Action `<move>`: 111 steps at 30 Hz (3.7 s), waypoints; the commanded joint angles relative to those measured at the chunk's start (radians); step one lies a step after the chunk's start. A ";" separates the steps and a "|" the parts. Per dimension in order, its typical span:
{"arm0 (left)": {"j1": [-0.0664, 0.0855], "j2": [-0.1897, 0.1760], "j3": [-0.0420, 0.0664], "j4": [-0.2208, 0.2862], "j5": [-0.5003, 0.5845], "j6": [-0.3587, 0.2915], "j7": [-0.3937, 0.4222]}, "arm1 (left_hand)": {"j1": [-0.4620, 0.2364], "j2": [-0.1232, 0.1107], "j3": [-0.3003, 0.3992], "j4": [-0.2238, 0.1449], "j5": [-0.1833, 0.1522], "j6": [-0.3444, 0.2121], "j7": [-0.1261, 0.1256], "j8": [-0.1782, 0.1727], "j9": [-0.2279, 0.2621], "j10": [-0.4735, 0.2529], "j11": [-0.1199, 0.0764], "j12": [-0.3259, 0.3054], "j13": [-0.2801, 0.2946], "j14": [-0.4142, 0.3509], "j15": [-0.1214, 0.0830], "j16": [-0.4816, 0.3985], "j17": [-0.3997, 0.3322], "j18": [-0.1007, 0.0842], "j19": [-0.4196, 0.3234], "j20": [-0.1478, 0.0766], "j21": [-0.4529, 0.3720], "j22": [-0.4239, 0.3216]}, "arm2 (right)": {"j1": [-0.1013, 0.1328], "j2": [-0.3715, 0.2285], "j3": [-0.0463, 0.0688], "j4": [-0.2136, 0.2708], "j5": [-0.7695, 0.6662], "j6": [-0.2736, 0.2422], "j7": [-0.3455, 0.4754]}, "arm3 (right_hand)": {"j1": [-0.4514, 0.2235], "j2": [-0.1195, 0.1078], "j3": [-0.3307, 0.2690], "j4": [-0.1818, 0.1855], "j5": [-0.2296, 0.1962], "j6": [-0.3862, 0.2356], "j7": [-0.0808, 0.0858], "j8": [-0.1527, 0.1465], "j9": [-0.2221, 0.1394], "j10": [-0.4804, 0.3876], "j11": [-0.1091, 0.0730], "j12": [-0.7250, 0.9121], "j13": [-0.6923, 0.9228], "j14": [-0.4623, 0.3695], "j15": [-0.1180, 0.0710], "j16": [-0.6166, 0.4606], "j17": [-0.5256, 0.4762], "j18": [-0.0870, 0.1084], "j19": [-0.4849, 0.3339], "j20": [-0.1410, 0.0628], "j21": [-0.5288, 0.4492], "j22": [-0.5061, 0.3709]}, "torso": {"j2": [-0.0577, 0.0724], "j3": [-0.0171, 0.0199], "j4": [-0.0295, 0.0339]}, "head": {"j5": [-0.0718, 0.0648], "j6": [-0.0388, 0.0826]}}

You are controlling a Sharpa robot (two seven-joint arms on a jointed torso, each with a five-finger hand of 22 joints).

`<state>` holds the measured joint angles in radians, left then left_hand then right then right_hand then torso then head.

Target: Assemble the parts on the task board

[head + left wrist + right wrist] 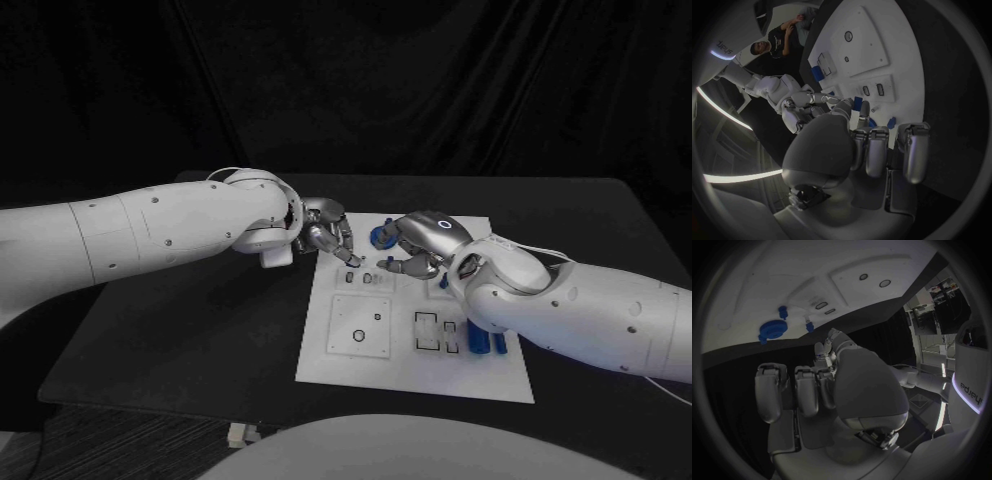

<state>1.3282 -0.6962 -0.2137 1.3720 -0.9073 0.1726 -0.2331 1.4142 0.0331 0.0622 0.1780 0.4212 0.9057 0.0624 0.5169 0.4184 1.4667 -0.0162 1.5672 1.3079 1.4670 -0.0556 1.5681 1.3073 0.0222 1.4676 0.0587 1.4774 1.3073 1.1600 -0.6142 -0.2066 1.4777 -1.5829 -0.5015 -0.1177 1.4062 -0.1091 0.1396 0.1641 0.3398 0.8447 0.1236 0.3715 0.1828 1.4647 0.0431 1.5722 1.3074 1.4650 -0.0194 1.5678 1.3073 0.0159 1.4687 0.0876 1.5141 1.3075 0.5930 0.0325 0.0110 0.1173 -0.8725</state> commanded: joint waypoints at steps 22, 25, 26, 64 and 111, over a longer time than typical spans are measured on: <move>0.036 0.155 0.002 -0.087 0.006 0.200 -0.367 | -0.062 -0.015 0.123 -0.044 -0.059 0.002 -0.013 -0.011 0.115 0.104 0.000 0.004 0.263 0.104 -0.007 0.003 0.263 0.004 0.029 -0.008 -0.001 0.225 | 0.071 -0.391 0.001 0.316 -0.028 -0.066 -0.067 | -0.005 -0.010 0.004 0.007 -0.041 -0.012 0.001 -0.006 0.001 0.106 0.002 -0.001 0.263 0.106 -0.002 0.003 0.263 0.007 0.054 0.000 -0.021 0.232 | 0.000 0.0019 -0.0009 | -0.035 0.000; 0.041 0.193 0.002 -0.118 0.006 0.218 -0.397 | -0.067 -0.016 0.132 -0.048 -0.068 0.004 -0.012 -0.019 0.112 0.104 0.001 0.004 0.263 0.104 -0.006 0.003 0.263 0.004 0.030 -0.007 -0.001 0.226 | 0.072 -0.407 0.001 0.326 -0.022 -0.066 -0.068 | -0.004 -0.010 0.004 0.008 -0.043 -0.012 0.001 -0.006 0.001 0.106 0.002 -0.001 0.263 0.106 -0.002 0.003 0.263 0.007 0.055 0.000 -0.020 0.232 | 0.000 0.0017 -0.0003 | -0.046 0.000; 0.043 0.208 0.002 -0.130 0.006 0.225 -0.407 | -0.067 -0.017 0.135 -0.050 -0.070 0.006 -0.013 -0.021 0.112 0.104 0.002 0.004 0.263 0.104 -0.006 0.003 0.263 0.003 0.030 -0.007 -0.001 0.226 | 0.072 -0.414 0.001 0.332 -0.020 -0.068 -0.067 | -0.004 -0.010 0.004 0.008 -0.043 -0.013 0.001 -0.007 0.001 0.106 0.002 -0.001 0.263 0.106 -0.002 0.003 0.263 0.007 0.055 0.000 -0.020 0.233 | 0.000 0.0010 -0.0005 | -0.048 0.000; 0.047 0.288 0.002 -0.188 0.166 0.153 -0.516 | -0.104 -0.015 0.186 -0.067 -0.072 0.024 -0.007 -0.068 0.102 0.104 0.004 0.004 0.263 0.104 -0.004 0.003 0.263 0.004 0.032 -0.004 -0.004 0.227 | 0.064 -0.425 0.001 0.317 0.004 -0.046 -0.074 | -0.002 -0.008 0.007 0.013 -0.046 -0.010 0.002 -0.005 0.002 0.106 0.002 -0.001 0.263 0.106 -0.002 0.003 0.263 0.007 0.054 0.000 -0.022 0.232 | 0.001 0.0010 0.0001 | -0.026 0.000; 0.019 0.276 0.001 -0.183 0.049 0.157 -0.521 | -0.134 -0.022 0.203 -0.074 -0.093 0.047 -0.011 -0.075 0.109 0.104 0.001 0.004 0.263 0.104 -0.006 0.003 0.263 0.003 0.034 -0.006 -0.004 0.228 | 0.047 -0.405 0.000 0.296 0.014 -0.021 -0.075 | 0.000 -0.008 0.009 0.017 -0.047 -0.006 0.001 -0.003 0.003 0.106 0.002 -0.001 0.263 0.106 -0.003 0.003 0.263 0.008 0.053 0.000 -0.025 0.231 | 0.000 0.0008 0.0001 | -0.005 0.000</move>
<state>1.3497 -0.4214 -0.2138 1.1866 -0.8580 0.3214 -0.7023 1.2875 0.0122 0.2519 0.1088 0.3317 0.9204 0.0768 0.4388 0.5259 1.4683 -0.0176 1.5672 1.3077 1.4670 -0.0553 1.5681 1.3073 0.0222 1.4676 0.0589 1.4734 1.3074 1.2092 -1.0195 -0.2067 1.7734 -1.5666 -0.5299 -0.1762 1.4024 -0.1131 0.1505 0.1751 0.2964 0.8359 0.1255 0.3668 0.1847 1.4647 0.0431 1.5723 1.3076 1.4651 -0.0194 1.5678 1.3073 0.0159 1.4686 0.0876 1.4928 1.3073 0.5931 0.0333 0.0110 0.1098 -0.8725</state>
